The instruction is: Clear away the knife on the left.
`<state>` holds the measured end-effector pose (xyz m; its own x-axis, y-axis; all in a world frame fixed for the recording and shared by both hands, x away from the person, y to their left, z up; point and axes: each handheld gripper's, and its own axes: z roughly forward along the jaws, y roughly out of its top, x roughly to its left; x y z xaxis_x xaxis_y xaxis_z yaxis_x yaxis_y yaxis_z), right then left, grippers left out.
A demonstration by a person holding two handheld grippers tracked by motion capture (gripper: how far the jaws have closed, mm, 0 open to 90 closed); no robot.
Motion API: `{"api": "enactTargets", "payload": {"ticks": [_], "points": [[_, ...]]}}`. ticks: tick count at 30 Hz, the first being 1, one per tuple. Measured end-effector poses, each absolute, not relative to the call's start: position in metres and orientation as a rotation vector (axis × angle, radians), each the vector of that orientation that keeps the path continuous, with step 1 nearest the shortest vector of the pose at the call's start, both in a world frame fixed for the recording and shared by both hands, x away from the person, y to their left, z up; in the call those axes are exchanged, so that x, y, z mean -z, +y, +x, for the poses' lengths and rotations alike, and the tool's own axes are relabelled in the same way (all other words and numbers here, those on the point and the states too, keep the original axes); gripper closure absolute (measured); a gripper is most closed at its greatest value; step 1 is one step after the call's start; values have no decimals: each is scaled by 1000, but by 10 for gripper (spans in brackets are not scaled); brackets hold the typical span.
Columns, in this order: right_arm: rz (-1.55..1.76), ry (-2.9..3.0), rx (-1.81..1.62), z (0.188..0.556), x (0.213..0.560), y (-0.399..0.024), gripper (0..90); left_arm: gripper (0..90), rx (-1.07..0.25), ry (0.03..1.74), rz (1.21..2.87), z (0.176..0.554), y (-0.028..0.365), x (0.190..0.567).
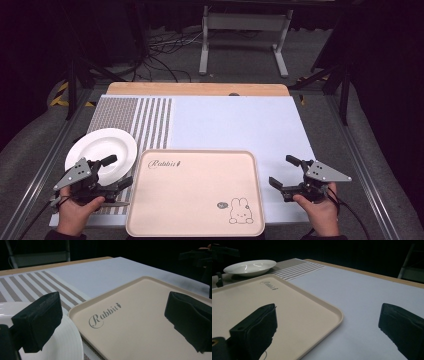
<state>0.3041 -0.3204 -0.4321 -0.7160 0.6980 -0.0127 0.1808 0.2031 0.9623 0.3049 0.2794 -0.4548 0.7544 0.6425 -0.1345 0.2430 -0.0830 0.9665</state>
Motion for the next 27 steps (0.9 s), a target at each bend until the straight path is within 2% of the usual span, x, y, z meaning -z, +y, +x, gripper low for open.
{"api": "enactTargets", "payload": {"ticks": [6, 20, 27], "points": [[818, 2038, -1528, 304, 433, -320, 27, 15, -390, 711, 1681, 305, 279, 453], [814, 2040, -1519, 305, 432, -323, 20, 92, -371, 655, 1908, 303, 289, 434], [823, 2057, -1520, 307, 436, -323, 21, 104, -343, 642, 1997, 303, 292, 425]]}}
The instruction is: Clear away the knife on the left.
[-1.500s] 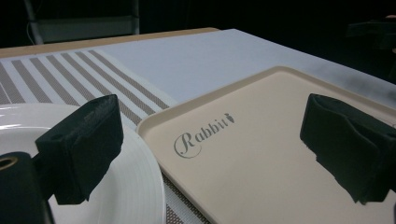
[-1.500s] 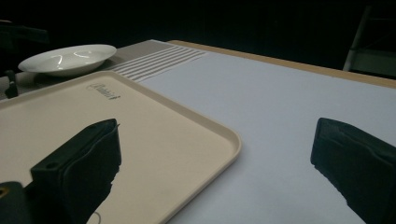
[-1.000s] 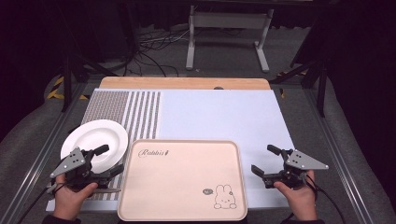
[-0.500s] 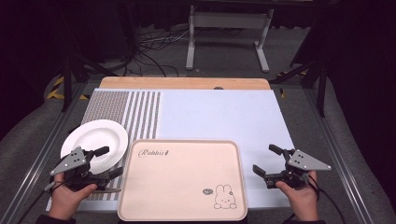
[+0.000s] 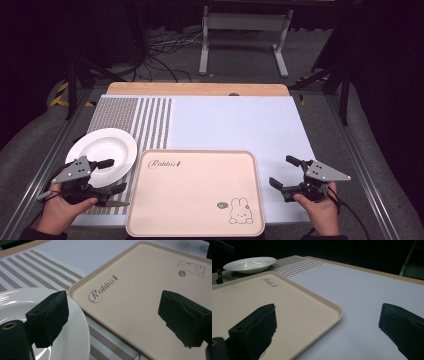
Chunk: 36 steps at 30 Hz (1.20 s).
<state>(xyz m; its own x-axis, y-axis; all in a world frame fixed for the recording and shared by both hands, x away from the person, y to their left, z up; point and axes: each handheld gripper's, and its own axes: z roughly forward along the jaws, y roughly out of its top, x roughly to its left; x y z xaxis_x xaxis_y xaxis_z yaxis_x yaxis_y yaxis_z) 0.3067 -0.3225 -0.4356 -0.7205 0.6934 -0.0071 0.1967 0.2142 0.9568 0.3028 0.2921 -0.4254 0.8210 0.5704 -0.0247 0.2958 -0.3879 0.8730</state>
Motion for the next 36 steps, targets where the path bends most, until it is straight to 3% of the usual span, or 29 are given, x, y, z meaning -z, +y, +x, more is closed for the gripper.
{"api": "enactTargets", "payload": {"ticks": [15, 32, 36], "points": [[825, 2072, -1513, 309, 439, -321, 25, 101, -320, 492, 2225, 300, 279, 413], [821, 2076, -1516, 309, 440, -321, 30, 155, -279, 387, 2360, 297, 275, 410], [817, 2080, -1515, 308, 440, -321, 31, 200, -239, 412, 2458, 293, 278, 413]]}}
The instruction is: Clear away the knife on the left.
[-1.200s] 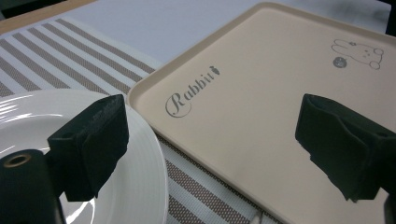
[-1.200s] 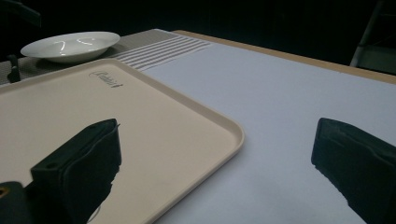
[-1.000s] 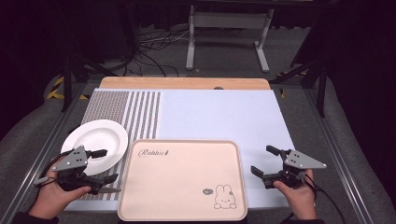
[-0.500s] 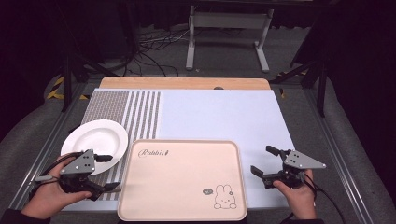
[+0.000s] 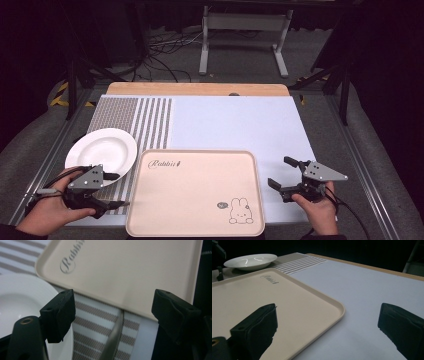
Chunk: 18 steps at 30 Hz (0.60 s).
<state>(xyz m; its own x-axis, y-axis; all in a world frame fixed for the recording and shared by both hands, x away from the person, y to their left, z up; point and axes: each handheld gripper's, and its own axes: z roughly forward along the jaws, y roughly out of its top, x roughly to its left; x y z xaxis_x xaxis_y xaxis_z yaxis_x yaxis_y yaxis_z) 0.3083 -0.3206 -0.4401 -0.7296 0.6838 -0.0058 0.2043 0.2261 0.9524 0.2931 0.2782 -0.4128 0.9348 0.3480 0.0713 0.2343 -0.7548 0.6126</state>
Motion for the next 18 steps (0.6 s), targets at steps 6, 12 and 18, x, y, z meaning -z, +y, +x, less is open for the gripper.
{"api": "enactTargets", "payload": {"ticks": [6, 12, 18], "points": [[819, 2094, -1508, 310, 442, -320, 30, 232, -239, 380, 2537, 288, 285, 412], [816, 2098, -1510, 310, 443, -319, 29, 272, -243, 345, 2622, 289, 291, 416], [813, 2098, -1516, 309, 443, -319, 29, 288, -257, 326, 2695, 288, 297, 418]]}}
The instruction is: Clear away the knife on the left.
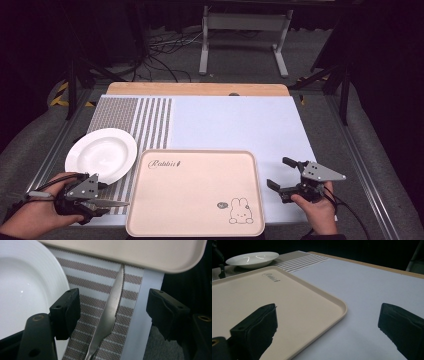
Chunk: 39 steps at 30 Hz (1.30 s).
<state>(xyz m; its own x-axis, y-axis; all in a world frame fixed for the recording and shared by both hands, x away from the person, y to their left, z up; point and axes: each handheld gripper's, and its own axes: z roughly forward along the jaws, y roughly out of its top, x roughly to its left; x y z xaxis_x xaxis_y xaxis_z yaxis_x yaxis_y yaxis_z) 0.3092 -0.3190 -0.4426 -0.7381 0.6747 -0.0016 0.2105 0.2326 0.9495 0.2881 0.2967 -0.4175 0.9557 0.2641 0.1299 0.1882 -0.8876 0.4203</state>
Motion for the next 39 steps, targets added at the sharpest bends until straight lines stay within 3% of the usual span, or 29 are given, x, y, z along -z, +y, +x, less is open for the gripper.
{"api": "enactTargets", "payload": {"ticks": [11, 25, 39], "points": [[806, 2109, -1514, 310, 443, -317, 26, 342, -234, 356, 2803, 287, 312, 421], [785, 2136, -1509, 312, 443, -313, 23, 364, -180, 432, 2842, 290, 333, 432], [765, 2127, -1528, 310, 438, -315, 26, 447, -143, 480, 2889, 306, 349, 444]]}}
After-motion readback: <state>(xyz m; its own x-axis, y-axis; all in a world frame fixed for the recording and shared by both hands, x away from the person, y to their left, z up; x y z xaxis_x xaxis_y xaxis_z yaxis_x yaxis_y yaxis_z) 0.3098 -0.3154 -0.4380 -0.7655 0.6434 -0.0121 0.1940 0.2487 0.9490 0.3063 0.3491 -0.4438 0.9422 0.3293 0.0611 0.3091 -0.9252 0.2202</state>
